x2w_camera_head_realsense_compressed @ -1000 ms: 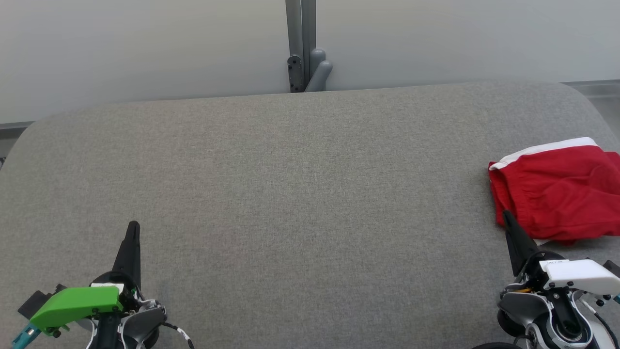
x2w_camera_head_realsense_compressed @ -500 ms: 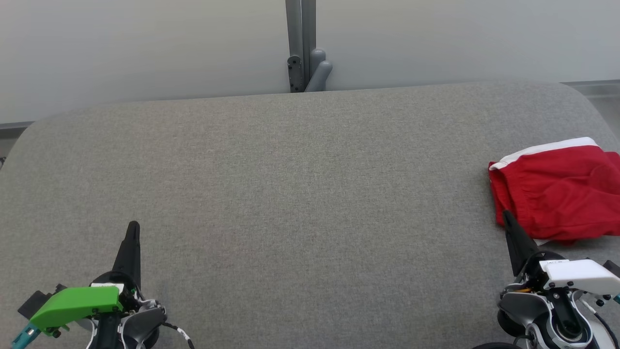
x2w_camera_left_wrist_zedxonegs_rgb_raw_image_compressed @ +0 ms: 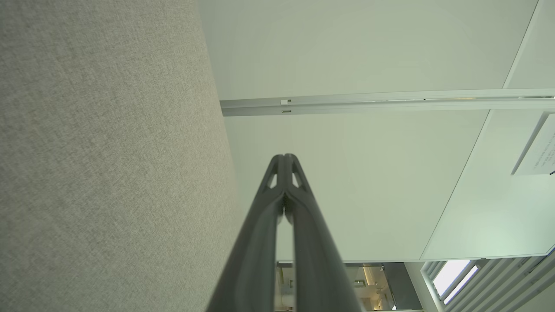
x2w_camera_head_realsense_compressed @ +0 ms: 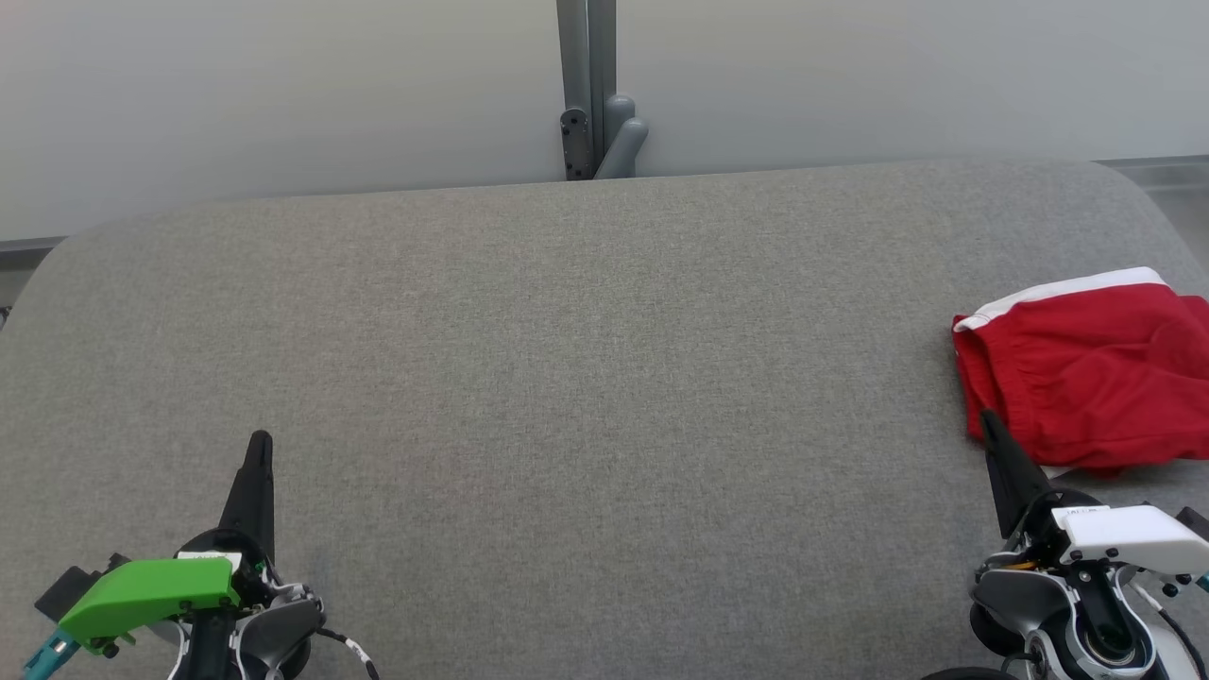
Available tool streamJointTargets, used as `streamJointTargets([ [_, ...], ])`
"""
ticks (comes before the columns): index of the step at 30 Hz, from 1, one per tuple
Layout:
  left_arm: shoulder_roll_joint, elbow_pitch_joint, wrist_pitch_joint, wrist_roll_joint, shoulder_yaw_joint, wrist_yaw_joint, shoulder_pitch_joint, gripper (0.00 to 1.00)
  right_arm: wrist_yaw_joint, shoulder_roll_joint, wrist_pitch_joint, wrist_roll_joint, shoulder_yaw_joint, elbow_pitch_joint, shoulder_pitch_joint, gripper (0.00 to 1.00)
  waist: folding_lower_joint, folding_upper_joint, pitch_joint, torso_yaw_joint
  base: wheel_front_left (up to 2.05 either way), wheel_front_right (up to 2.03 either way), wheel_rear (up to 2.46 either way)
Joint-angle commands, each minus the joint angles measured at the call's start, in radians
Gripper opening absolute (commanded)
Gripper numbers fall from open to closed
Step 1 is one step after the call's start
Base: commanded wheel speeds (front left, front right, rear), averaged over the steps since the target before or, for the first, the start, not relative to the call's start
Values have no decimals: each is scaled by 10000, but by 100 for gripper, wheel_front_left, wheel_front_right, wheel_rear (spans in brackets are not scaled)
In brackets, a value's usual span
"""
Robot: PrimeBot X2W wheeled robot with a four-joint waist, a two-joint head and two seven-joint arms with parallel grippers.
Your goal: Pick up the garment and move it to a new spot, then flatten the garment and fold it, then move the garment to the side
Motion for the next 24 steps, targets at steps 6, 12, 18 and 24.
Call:
streamJointTargets([
  [6, 73, -37, 16, -17, 38, -67, -110, 0, 4, -46, 19, 51, 6, -22, -113, 0, 0, 0, 0, 0, 0, 0, 0],
  [12, 73, -36, 16, -17, 38, -67, -110, 0, 4, -46, 19, 51, 7, -22, -113, 0, 0, 0, 0, 0, 0, 0, 0],
  [18, 73, -36, 16, -17, 38, -67, -110, 0, 4, -46, 19, 51, 7, -22, -113, 0, 0, 0, 0, 0, 0, 0, 0],
  [24, 73, -37, 16, -17, 38, -67, -110, 0, 4, -46, 18, 51, 7, -22, -113, 0, 0, 0, 0, 0, 0, 0, 0],
])
